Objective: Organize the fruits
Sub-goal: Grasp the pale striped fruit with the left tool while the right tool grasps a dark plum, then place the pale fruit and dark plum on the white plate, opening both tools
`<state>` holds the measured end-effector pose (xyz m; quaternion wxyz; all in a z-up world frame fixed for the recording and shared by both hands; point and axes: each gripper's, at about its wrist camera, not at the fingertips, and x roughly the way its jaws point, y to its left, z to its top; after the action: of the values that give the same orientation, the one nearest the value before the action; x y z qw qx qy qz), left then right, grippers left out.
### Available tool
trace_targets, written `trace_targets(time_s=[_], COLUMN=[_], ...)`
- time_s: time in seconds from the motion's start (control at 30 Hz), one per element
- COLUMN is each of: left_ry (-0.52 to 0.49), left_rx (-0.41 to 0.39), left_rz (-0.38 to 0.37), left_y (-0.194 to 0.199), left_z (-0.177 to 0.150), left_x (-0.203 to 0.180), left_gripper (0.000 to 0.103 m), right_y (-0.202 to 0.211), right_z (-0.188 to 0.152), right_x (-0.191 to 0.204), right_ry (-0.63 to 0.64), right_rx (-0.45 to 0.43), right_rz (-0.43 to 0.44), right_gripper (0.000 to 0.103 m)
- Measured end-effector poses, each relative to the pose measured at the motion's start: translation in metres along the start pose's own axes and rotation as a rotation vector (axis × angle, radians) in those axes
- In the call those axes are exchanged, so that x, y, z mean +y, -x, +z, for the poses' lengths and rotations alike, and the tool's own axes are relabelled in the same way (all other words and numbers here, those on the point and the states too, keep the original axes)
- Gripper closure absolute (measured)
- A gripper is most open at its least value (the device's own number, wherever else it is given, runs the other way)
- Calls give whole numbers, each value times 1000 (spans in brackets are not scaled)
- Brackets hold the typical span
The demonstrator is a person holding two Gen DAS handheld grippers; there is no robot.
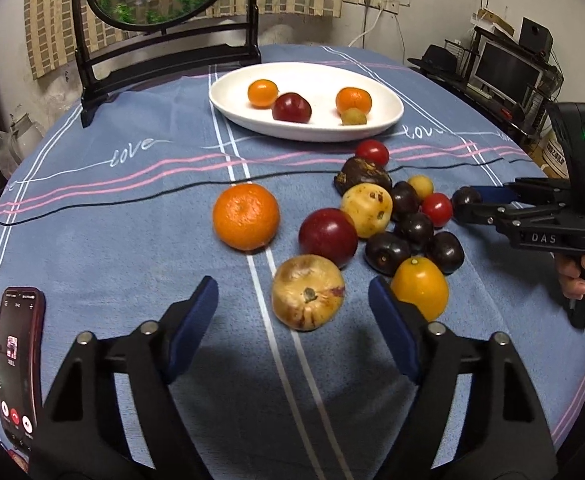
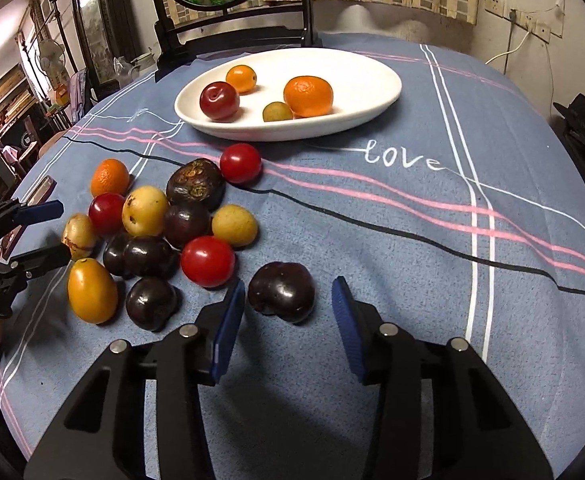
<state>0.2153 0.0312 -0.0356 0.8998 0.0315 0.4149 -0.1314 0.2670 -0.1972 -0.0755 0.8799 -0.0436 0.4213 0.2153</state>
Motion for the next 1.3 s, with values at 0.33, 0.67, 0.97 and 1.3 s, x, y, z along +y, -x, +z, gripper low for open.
trace_targets(time_s=[0.33,0.67,0.97,1.3], left_ry=[24,46,58,148], left_rx=[71,74,59,-50], left_rz=[-48,-65,-80,-224], left_y=[-16,-19,-16,3], left_z=[-1,-1,0,34], left_x=[1,3,3,15], left_gripper=[51,62,64,64], right_y=[1,4,11,20], right_z=[0,-2,-1,24], right_x=[2,6,11,1], right_ry=[15,28,40,-25], right_rx=[-4,-4,-31,-150], right_rz=[-9,-15,-13,23], right_gripper=[65,69,71,71])
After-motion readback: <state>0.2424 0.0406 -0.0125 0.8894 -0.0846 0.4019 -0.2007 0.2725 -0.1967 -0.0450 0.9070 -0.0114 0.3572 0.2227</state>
